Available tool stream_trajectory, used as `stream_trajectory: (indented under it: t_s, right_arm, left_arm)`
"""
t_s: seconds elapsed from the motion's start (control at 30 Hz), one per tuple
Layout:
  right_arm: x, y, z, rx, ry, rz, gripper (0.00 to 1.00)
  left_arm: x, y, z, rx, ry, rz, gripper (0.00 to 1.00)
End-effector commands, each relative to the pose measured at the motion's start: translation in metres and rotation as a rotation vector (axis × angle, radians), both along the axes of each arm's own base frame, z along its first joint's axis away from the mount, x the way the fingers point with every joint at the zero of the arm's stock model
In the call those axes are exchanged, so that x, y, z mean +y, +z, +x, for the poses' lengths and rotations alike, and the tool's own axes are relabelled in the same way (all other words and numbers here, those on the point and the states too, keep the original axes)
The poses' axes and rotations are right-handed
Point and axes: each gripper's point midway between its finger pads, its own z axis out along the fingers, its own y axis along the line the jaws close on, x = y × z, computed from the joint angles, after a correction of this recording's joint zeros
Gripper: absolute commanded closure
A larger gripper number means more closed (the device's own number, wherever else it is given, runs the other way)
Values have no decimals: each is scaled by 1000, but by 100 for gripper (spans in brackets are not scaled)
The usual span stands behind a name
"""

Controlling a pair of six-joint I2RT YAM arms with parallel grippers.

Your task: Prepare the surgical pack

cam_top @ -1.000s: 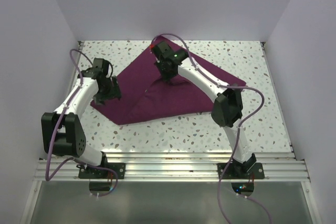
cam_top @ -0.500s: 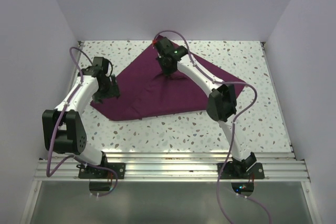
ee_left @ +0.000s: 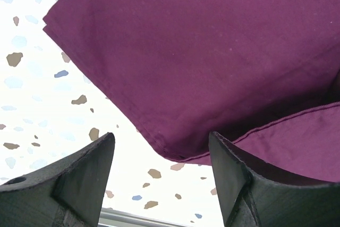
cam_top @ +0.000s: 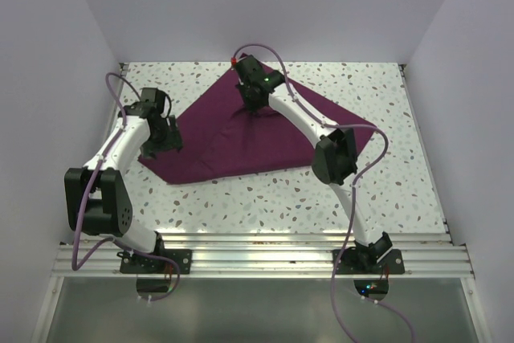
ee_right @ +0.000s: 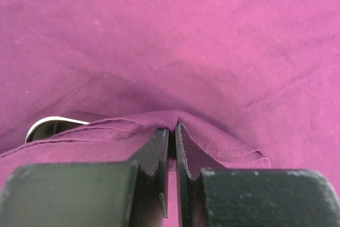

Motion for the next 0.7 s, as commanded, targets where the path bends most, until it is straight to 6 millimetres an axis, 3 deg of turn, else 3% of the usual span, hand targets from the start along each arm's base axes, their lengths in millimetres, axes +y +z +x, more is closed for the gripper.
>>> stream_trajectory:
  t_s: [0.0, 0.27, 0.67]
  right_arm:
    - [7, 27, 30, -127, -42, 66, 100]
    - [5, 16, 40, -147, -58, 44, 100]
    - [1, -19, 52, -116, -87, 38, 99]
  left_arm:
    - [6, 0, 5, -26, -1, 12, 24]
    - [3, -3, 10, -25, -11, -8, 25]
    - [2, -7, 10, -12, -29, -14, 25]
